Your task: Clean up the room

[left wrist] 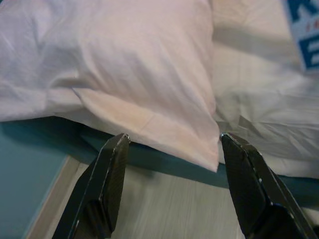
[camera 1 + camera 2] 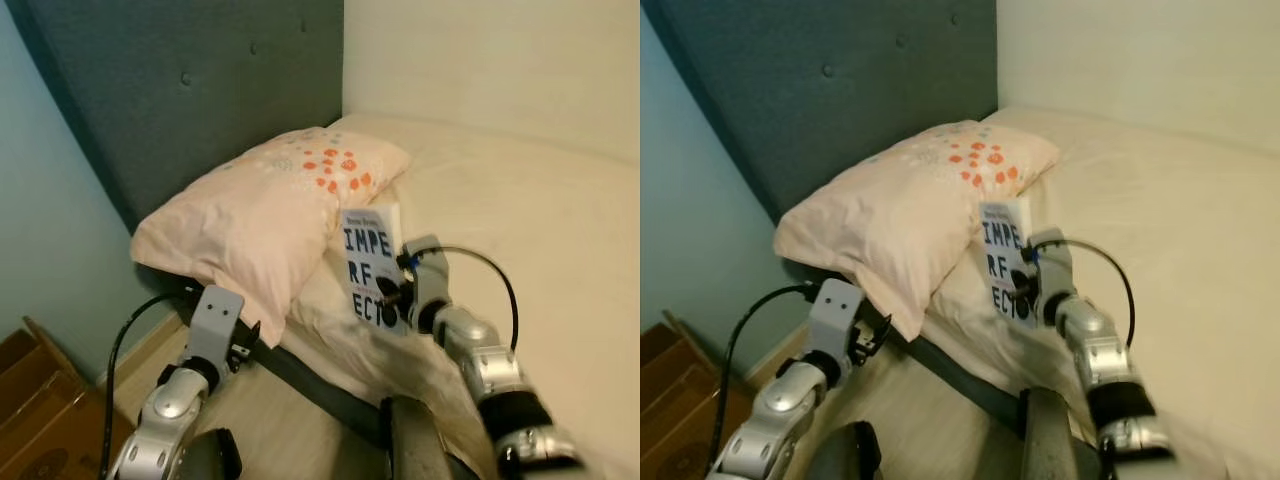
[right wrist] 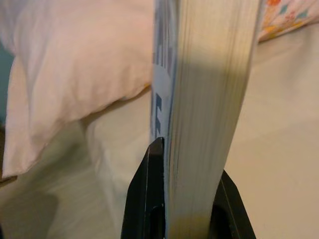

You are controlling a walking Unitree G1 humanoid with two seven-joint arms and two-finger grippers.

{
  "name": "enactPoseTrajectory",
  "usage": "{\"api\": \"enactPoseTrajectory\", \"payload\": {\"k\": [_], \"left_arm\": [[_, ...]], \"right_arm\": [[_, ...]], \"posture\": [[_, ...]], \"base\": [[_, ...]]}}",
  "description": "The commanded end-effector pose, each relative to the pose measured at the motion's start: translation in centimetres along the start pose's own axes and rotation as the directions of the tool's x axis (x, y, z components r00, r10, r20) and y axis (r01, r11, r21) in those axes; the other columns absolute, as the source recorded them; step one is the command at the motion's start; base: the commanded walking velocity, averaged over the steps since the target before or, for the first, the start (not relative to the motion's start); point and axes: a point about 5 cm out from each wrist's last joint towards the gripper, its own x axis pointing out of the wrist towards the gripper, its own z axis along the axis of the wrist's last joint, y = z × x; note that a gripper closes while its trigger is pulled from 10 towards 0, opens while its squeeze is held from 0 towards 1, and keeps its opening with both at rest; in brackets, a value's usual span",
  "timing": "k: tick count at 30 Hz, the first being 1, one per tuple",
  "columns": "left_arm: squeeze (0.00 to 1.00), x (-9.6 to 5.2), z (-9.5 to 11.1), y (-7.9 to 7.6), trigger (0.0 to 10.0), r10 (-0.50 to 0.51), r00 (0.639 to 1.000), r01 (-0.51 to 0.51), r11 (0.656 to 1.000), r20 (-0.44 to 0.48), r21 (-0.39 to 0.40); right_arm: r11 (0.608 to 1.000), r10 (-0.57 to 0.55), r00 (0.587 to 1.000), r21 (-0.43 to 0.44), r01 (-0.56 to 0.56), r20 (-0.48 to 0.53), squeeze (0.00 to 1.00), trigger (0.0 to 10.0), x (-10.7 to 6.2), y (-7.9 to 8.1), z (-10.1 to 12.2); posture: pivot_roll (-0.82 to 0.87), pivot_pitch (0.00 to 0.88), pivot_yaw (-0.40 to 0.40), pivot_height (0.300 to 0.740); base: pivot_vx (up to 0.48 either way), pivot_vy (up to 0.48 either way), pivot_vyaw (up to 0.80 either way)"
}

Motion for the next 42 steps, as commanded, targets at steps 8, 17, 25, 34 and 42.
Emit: {"api": "enactPoseTrajectory", "payload": {"k": [8, 17, 25, 34, 42], "left_arm": [[0.00, -1.8, 1.6, 1.5, 10.0, -0.083, 0.996, 0.083, 0.997, 0.032, 0.002], [0.00, -3.3, 6.1, -0.2, 10.0, -0.247, 0.953, 0.263, 0.962, 0.177, -0.073], [0.00, -3.7, 6.7, -1.2, 10.0, -0.309, 0.933, 0.327, 0.942, 0.184, -0.076], [0.00, -4.0, 6.7, -1.6, 10.0, -0.363, 0.918, 0.376, 0.925, 0.158, -0.059], [0.00, -4.1, 7.1, -1.8, 10.0, -0.378, 0.914, 0.390, 0.918, 0.144, -0.066]], "right_arm": [[0.960, 0.275, 0.947, -0.010, -0.281, -0.164, 0.00, 10.0, -1.6, -3.5, 2.9], [0.912, 0.214, 0.876, -0.233, -0.337, -0.431, 0.00, 10.0, -3.0, -5.7, 3.3], [0.877, 0.170, 0.865, -0.327, -0.351, -0.473, 0.00, 10.0, -2.8, -5.7, 3.1], [0.744, 0.082, 0.795, -0.494, -0.450, -0.601, 0.00, 10.0, -3.2, -6.0, 2.2], [0.656, -0.008, 0.783, -0.595, -0.465, -0.622, 0.00, 10.0, -3.1, -6.2, 1.7]], "posture": [[0.03, 0.232, 0.048, 0.531], [0.11, 0.301, 0.023, 0.531], [0.13, 0.315, 0.034, 0.531], [0.15, 0.323, 0.048, 0.531], [0.16, 0.318, 0.053, 0.531]], "base": [[0.000, 0.000, 0.00], [0.000, 0.000, 0.00], [0.000, 0.000, 0.00], [0.000, 0.000, 0.00], [0.000, 0.000, 0.00]]}}
